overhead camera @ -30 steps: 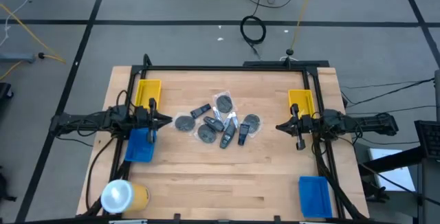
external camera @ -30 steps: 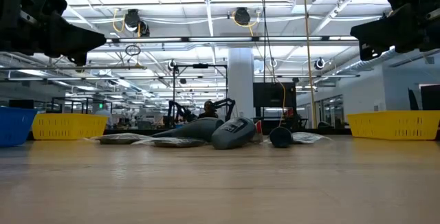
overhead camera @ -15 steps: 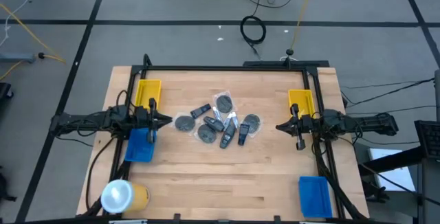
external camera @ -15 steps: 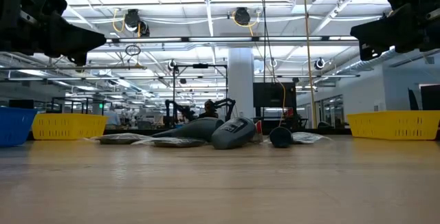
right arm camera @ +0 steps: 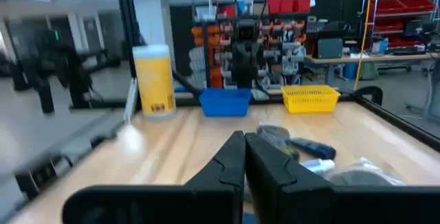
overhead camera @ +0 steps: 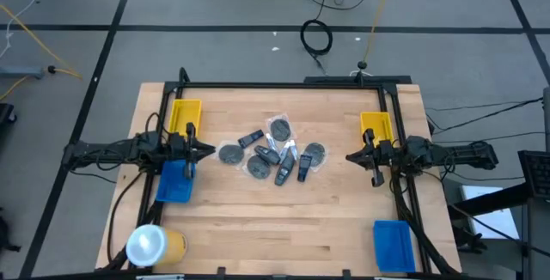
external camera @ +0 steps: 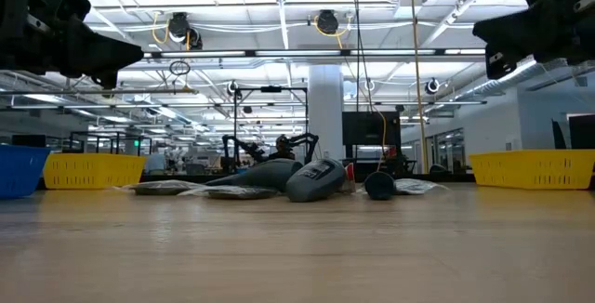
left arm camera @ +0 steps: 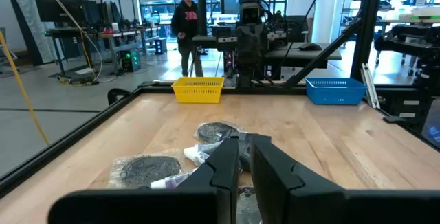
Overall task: Pick & Place Travel size toiletries
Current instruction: Put the blue shave cream into the right yellow basket, then put the gray deodorant into the left yellow basket
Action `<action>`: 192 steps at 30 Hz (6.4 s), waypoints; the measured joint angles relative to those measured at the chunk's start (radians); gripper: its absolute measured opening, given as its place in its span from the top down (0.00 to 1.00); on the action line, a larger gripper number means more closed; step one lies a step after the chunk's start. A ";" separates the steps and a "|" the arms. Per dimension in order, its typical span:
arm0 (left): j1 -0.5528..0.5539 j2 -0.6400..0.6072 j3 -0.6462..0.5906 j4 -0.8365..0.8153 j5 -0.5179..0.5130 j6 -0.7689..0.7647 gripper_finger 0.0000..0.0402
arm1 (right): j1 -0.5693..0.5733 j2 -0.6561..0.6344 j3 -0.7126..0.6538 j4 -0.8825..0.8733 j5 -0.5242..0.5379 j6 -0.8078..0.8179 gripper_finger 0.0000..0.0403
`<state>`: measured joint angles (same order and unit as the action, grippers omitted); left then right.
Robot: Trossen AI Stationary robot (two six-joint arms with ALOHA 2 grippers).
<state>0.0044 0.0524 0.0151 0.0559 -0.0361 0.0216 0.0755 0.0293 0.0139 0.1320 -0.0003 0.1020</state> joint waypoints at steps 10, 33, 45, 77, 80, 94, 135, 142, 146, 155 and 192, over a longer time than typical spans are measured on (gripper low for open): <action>0.000 0.000 0.000 0.000 0.000 0.000 0.91 | 0.069 0.180 0.000 0.039 0.015 0.060 0.99; 0.000 0.000 0.000 0.002 -0.001 0.026 0.91 | 0.286 1.345 0.262 0.720 0.447 0.299 0.34; 0.001 0.000 0.000 -0.001 -0.018 -0.188 0.91 | 0.320 1.659 0.817 0.061 0.790 0.594 0.23; 0.000 0.223 0.000 0.064 -0.122 -0.192 0.91 | 0.262 1.849 1.003 -0.353 0.706 1.142 0.40; -0.001 0.257 0.000 0.086 -0.122 -0.200 0.91 | 0.260 1.873 1.003 -0.362 0.664 1.134 0.42; -0.001 0.380 0.000 0.192 -0.121 -0.208 0.91 | 0.260 1.840 1.001 -0.412 0.567 1.030 0.71; -0.001 0.394 0.000 0.309 -0.114 -0.210 0.91 | -0.066 1.208 0.904 -1.584 0.410 1.254 0.73; -0.001 0.394 0.000 0.306 -0.096 -0.213 0.91 | -0.209 1.209 0.782 -1.500 0.393 1.189 0.73; -0.001 0.394 0.000 0.305 -0.095 -0.224 0.91 | -0.288 1.208 0.724 -1.452 0.443 1.145 0.72; 0.000 0.394 0.000 0.304 -0.095 -0.226 0.91 | -0.458 1.208 0.648 -1.102 0.498 0.861 0.72; -0.004 0.454 0.004 0.501 -0.014 -0.171 0.91 | -0.060 1.246 0.560 0.341 0.388 0.038 0.50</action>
<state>0.0000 0.5064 0.0196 0.5566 -0.0501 -0.1492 0.0150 1.2756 0.5740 0.4730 0.3878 0.1401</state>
